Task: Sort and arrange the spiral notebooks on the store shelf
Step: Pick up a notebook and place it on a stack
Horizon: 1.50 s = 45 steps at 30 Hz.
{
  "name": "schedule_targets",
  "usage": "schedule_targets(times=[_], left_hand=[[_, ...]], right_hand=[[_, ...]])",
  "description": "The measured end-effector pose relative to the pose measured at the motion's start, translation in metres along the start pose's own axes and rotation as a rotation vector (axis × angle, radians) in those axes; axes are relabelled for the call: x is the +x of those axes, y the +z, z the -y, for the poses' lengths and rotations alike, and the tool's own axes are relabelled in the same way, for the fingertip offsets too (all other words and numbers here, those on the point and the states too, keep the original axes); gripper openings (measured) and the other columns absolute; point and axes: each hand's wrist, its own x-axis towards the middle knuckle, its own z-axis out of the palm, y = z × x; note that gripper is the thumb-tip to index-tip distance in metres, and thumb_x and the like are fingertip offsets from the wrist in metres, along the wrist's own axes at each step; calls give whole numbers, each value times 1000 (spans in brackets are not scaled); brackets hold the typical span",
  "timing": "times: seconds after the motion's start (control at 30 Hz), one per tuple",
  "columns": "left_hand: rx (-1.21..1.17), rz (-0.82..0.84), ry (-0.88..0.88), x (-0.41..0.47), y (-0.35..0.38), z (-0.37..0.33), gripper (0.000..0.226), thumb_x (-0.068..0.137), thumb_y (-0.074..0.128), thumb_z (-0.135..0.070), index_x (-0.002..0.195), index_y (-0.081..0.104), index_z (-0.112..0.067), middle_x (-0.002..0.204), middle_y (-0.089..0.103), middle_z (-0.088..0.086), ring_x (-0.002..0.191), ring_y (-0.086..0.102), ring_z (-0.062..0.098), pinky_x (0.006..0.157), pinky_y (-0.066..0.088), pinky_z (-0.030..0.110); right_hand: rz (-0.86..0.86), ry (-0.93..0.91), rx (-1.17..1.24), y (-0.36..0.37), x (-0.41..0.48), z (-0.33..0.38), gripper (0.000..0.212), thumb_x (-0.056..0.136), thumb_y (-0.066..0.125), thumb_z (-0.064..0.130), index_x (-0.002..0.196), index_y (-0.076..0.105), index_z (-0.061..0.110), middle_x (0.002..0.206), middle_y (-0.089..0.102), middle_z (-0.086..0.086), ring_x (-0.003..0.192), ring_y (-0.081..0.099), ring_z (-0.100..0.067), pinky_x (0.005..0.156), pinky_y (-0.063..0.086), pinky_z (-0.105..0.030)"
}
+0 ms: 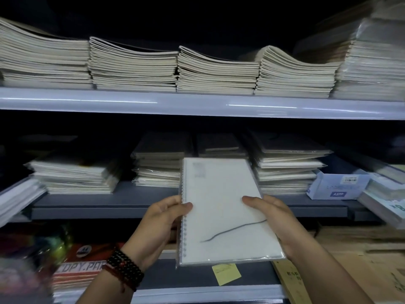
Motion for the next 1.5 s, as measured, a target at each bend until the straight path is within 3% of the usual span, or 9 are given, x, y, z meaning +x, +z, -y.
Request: schedule_targets(times=[0.27, 0.43, 0.57, 0.67, 0.8, 1.0, 1.23, 1.4, 1.5], left_hand=[[151, -258, 287, -7, -6, -9, 24, 92, 71, -30, 112, 77, -19, 110, 77, -3, 106, 70, 9, 99, 53, 26], [177, -302, 403, -8, -20, -17, 11, 95, 68, -23, 99, 77, -26, 86, 76, 3, 67, 63, 18, 63, 51, 25], [-119, -208, 354, -8, -27, -24, 27, 93, 61, -14, 118, 72, -11, 115, 75, 7, 96, 72, 23, 77, 57, 33], [-304, -145, 255, -11, -25, -30, 34, 95, 57, -25, 121, 69, -7, 119, 73, 14, 106, 70, 29, 92, 55, 42], [-310, -192, 301, -10, -27, -26, 33, 90, 60, 7, 119, 71, -6, 106, 75, 15, 86, 74, 16, 69, 59, 22], [-348, -231, 347, -4, -36, -25, 41, 88, 63, 4, 124, 65, -14, 115, 74, 15, 95, 73, 21, 73, 60, 24], [-298, -132, 227, 3, -49, -20, 48, 90, 64, -21, 138, 56, -18, 126, 70, 10, 114, 68, 26, 92, 53, 40], [-55, 53, 63, -1, -54, -2, 24, 88, 72, -17, 109, 70, -5, 102, 73, 16, 67, 68, 29, 47, 53, 30], [-60, -22, 119, 4, -56, 6, 25, 84, 76, -10, 104, 68, 3, 93, 68, 20, 52, 58, 22, 42, 45, 24]], right_hand=[[-188, -437, -115, 26, 9, -6, 7, 94, 68, 23, 98, 72, 20, 96, 75, 1, 93, 71, -19, 83, 56, -34], [-268, -669, -365, 27, 12, -3, 17, 83, 75, 32, 71, 64, 26, 86, 50, 2, 77, 52, -8, 71, 42, -16], [-116, -788, -256, 25, 17, -10, 16, 83, 74, 11, 97, 77, 17, 98, 55, -11, 88, 58, -12, 76, 43, -15], [-73, -747, -274, 23, 23, -15, 42, 79, 75, -6, 113, 74, 18, 110, 63, -4, 100, 63, -9, 85, 47, -14], [-63, -597, -55, 36, 20, -12, 43, 84, 69, -8, 117, 71, 19, 113, 74, 1, 103, 70, -17, 82, 57, -24], [-2, -83, 115, 47, 18, -8, 29, 98, 55, 38, 113, 72, 20, 105, 77, -8, 96, 73, -29, 80, 55, -41], [101, -153, 199, 54, 21, -10, 36, 88, 65, -2, 122, 61, 8, 107, 73, -23, 90, 73, -35, 72, 62, -40], [39, -210, 250, 51, 27, -6, 37, 88, 65, 0, 122, 63, 14, 110, 73, -20, 94, 72, -34, 80, 60, -46], [71, -193, 116, 54, 29, -5, 40, 92, 65, 9, 128, 61, 26, 112, 73, -15, 93, 73, -35, 72, 61, -49]])
